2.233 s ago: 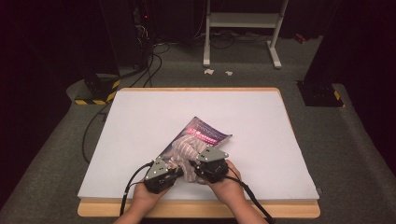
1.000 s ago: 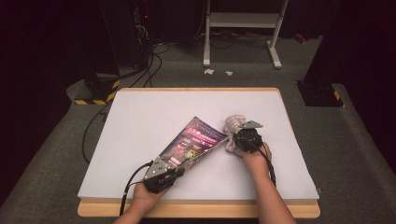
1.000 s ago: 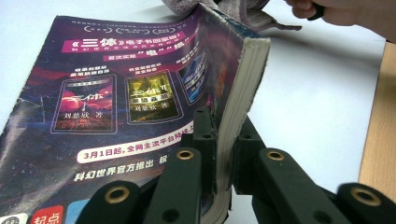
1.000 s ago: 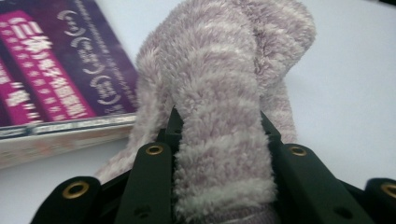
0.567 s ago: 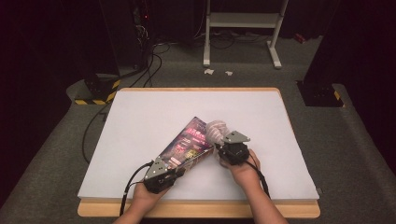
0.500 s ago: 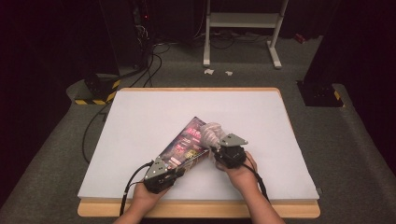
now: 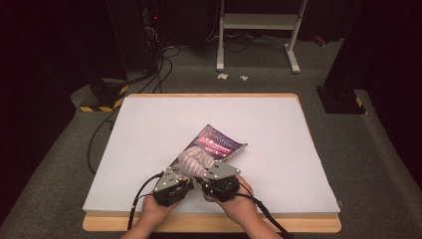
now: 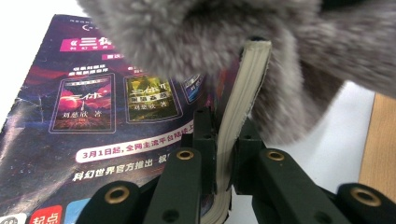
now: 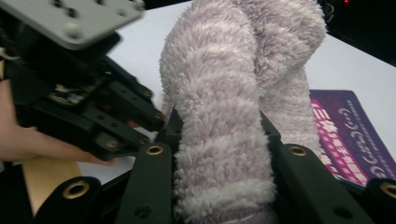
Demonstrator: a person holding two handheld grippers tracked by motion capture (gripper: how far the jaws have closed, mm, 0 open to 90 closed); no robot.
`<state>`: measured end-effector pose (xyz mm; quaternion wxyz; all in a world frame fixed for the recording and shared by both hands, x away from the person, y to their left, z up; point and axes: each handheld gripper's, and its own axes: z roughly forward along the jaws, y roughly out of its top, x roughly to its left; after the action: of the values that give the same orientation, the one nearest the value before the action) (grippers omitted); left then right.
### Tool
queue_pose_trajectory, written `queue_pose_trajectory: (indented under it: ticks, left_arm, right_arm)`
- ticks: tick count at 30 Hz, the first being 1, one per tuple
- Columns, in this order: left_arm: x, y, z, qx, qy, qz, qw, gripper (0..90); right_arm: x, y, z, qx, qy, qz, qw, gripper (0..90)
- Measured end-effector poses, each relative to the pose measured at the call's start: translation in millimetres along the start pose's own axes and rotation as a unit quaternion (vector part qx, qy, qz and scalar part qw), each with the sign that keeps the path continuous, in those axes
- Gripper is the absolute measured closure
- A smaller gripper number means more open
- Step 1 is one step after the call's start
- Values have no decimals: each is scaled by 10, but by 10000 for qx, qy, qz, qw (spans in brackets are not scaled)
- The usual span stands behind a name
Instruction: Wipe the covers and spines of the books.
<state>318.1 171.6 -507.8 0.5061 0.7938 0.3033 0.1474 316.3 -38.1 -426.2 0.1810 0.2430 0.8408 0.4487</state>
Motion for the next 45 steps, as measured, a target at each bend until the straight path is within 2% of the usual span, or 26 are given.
queue_pose_trajectory:
  ticks: [3, 5, 7, 16, 25, 32, 37, 41, 45]
  left_arm:
    - [0, 0, 1, 5, 4, 6, 10000, 831]
    - [0, 0, 1, 1, -1, -3, 10000, 831]
    - [-1, 1, 1, -2, 5, 2, 10000, 831]
    - [1, 1, 4, 0, -6, -34, 10000, 831]
    - [3, 1, 4, -4, -10, -52, 10000, 831]
    - [-1, 2, 9, 21, -9, -13, 10000, 831]
    - [-10, 3, 12, 37, 2, 18, 10000, 831]
    - [-13, 4, 14, 39, 7, 37, 10000, 831]
    - [-12, 3, 12, 33, 6, 28, 10000, 831]
  right_arm:
    - [45, 11, -1, -16, 26, -62, 10000, 683]
    - [25, 5, 4, -10, 10, -40, 10000, 683]
    - [-16, -9, 14, 39, -154, -33, 9999, 683]
    - [-408, -168, 109, 266, -552, 351, 9975, 684]
    - [-789, -286, 130, 547, -1083, 557, 9911, 683]
    - [-1127, -417, 161, 811, -1534, 809, 9815, 684]
    - [-1398, -534, 190, 1003, -1866, 1034, 9718, 684]
    - [-1564, -601, 209, 1103, -2036, 1231, 9650, 684]
    - [-1688, -630, 233, 1188, -2171, 1320, 9599, 684]
